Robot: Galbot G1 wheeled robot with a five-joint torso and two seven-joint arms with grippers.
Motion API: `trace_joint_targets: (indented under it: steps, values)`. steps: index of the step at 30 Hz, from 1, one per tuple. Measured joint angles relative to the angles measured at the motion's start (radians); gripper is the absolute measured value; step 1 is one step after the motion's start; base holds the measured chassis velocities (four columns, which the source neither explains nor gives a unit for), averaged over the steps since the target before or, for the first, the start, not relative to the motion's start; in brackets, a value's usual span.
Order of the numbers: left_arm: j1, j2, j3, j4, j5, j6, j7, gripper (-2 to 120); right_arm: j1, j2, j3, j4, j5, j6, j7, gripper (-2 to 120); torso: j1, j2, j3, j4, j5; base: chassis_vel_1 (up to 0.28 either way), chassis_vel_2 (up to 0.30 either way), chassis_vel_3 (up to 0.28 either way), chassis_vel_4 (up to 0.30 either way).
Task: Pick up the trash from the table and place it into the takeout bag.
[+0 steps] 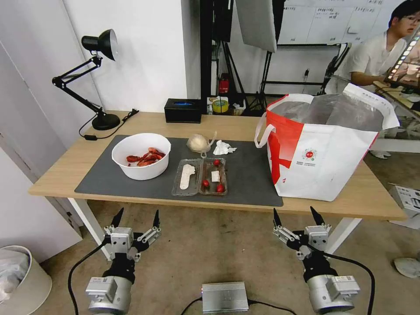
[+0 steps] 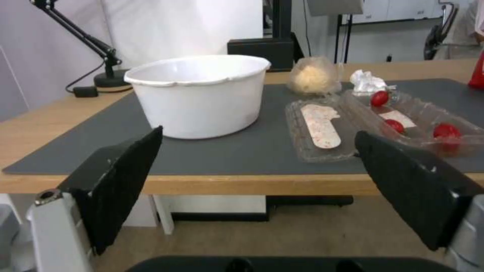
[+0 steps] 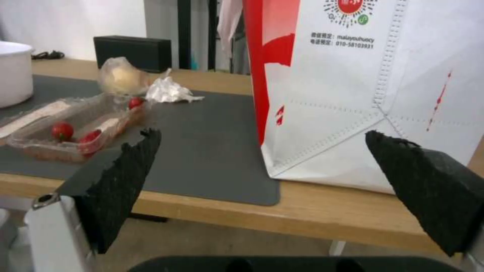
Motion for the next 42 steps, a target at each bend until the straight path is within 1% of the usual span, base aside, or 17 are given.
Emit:
trace_joint_targets:
  steps: [27,32,34,35,36,37,38,39,40,41,42]
  values:
    - [0.000,0.000,0.000,0.000,0.000,0.000,0.000,100,0.000,0.000,0.000,0.000,0.000,0.000,0.000,100,0.000,0.000,0.000,0.0000,0.0000,0.000,0.000,0.000,0.000]
    - [-0.004,0.003,0.003,0.000,-0.006,0.007,-0.004,100,-0.001,-0.009,0.000,0.000,0.003,0.000,0.001,100,0.000,0.000,0.000,0.0000,0.0000,0.000,0.000,0.000,0.000]
    - [-0.024,0.016,0.016,0.000,-0.036,0.047,-0.025,100,-0.012,-0.052,0.001,0.003,0.020,-0.004,0.013,100,0.000,0.000,0.000,0.0003,0.0002,0.000,0.000,0.000,0.000]
    - [-0.024,0.016,0.016,0.000,-0.036,0.047,-0.025,100,-0.012,-0.052,0.001,0.003,0.020,-0.004,0.013,100,0.000,0.000,0.000,0.0003,0.0002,0.000,0.000,0.000,0.000]
    - [-0.036,0.024,0.023,0.000,-0.049,0.065,-0.035,100,-0.018,-0.074,0.002,0.004,0.029,-0.007,0.019,100,0.000,0.000,0.000,0.0001,0.0000,0.000,0.000,0.000,0.000]
    - [-0.040,0.023,0.018,0.000,-0.041,0.049,-0.029,100,-0.034,-0.138,0.006,0.010,0.054,-0.015,0.037,100,0.000,0.000,0.000,0.0000,0.0000,0.000,0.000,0.000,0.000]
    - [-0.056,0.034,0.029,0.000,-0.066,0.070,-0.041,100,-0.048,-0.203,0.008,0.013,0.075,-0.022,0.051,100,0.000,0.000,0.000,0.0002,0.0000,0.000,0.000,0.000,0.000]
    - [-0.056,0.034,0.029,0.000,-0.066,0.070,-0.041,100,-0.048,-0.203,0.008,0.013,0.075,-0.022,0.051,100,0.000,0.000,0.000,0.0002,0.0000,0.000,0.000,0.000,0.000]
    - [-0.065,0.039,0.033,0.000,-0.073,0.079,-0.046,100,-0.041,-0.236,0.006,0.012,0.060,-0.014,0.040,100,0.000,0.000,0.000,0.0004,0.0005,0.000,0.000,0.000,0.000]
    - [-0.070,0.042,0.034,0.001,-0.082,0.080,-0.050,100,-0.050,-0.269,0.006,0.012,0.077,-0.008,0.049,100,0.000,0.000,0.000,0.0002,0.0003,0.000,0.000,0.000,0.000]
    - [-0.070,0.042,0.034,0.001,-0.082,0.080,-0.050,100,-0.050,-0.269,0.006,0.012,0.077,-0.008,0.049,100,0.000,0.000,0.000,0.0002,0.0003,0.000,0.000,0.000,0.000]
